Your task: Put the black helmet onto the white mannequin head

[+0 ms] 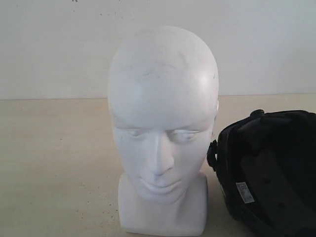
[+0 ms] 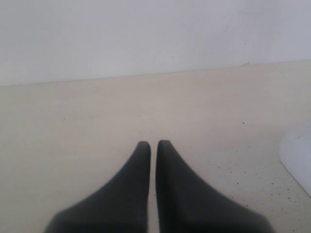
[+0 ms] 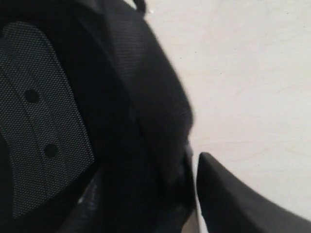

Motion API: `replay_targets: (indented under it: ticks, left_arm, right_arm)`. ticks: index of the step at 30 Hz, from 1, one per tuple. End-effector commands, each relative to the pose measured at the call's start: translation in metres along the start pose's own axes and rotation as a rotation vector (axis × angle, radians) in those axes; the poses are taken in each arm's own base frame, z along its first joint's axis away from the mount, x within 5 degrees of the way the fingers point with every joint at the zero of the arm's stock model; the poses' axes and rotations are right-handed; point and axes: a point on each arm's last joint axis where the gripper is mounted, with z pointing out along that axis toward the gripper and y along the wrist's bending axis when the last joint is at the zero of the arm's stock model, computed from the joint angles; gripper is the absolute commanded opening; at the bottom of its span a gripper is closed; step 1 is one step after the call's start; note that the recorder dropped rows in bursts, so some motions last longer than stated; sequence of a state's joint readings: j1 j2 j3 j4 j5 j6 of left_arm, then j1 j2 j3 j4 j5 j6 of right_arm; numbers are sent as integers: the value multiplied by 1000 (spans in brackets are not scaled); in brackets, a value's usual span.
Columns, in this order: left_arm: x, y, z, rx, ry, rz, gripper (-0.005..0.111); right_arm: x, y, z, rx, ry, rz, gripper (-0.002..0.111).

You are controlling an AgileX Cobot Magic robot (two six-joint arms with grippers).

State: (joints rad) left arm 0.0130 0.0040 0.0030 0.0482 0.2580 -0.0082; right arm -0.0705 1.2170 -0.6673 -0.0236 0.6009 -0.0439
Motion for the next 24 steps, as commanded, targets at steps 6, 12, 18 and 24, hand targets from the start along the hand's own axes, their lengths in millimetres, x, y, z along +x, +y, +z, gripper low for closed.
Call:
replay_targets:
  ticks: [6,12,18,24]
  left_arm:
    - [-2,0,-1,1,-11,-5,4]
    - [-2,0,-1,1,-11,-5,4]
    - [-2,0,-1,1,-11,-5,4]
    - [-2,0,-1,1,-11,-5,4]
  right_arm:
    - [-3,-1,-3,7,-36,-7,58]
    - [-5,0,-10,4,-72,8,58]
    - [-15,5,-44,-17,-141,-6,77]
    - [-2,57,-103,-269,-158,-189,82]
